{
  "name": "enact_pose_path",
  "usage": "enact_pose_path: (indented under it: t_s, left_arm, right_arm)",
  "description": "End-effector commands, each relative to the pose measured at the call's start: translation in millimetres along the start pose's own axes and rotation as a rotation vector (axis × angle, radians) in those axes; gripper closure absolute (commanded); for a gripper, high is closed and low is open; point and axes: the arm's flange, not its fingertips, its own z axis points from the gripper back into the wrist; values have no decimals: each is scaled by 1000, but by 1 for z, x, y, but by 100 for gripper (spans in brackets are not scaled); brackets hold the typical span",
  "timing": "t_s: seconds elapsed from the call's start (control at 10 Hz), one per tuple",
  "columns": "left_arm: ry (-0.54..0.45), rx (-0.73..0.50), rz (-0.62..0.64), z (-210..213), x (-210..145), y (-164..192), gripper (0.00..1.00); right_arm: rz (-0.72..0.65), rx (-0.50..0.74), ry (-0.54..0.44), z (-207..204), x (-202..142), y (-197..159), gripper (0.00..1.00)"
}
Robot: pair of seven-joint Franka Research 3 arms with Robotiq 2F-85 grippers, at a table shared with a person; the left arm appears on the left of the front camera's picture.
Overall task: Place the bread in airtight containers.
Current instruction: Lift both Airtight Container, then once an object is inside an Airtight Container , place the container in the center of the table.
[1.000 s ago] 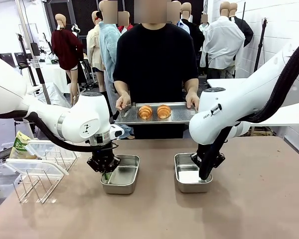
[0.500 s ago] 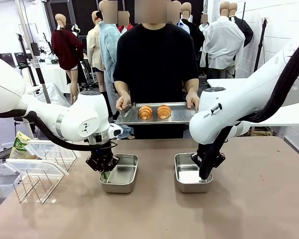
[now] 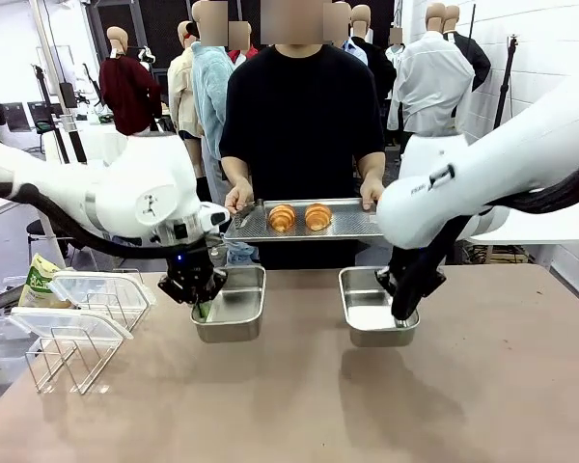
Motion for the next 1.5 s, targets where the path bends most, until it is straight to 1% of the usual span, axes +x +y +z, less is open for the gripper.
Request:
enact_pose_path:
  t_s: [0.0,0.2,0.3,0.5,0.7,0.8,0.9,1.4]
  left_arm:
    - [-5,-25,-38,35,-11,0,100]
    - [-23,-24,-75,73,-21,-7,100]
    - [-34,-21,-101,89,-29,-10,100]
    - [-92,-8,-115,112,-43,-14,100]
    - [-91,-6,-114,112,-43,-15,100]
    - [-98,-15,-108,111,-48,-13,100]
    - [-96,-4,-108,115,-45,-19,100]
    - [-96,-4,-108,115,-45,-19,100]
  right_arm:
    - [51,57,-12,39,-16,-14,100]
    - [83,81,-65,80,-30,-21,100]
    - [74,46,-81,94,-37,-22,100]
    - [74,35,-96,108,-45,-19,100]
    - [87,46,-88,99,-39,-17,100]
    - [75,44,-98,113,-42,-18,100]
    - [75,44,-98,113,-42,-18,100]
    - [75,44,-98,113,-42,-18,100]
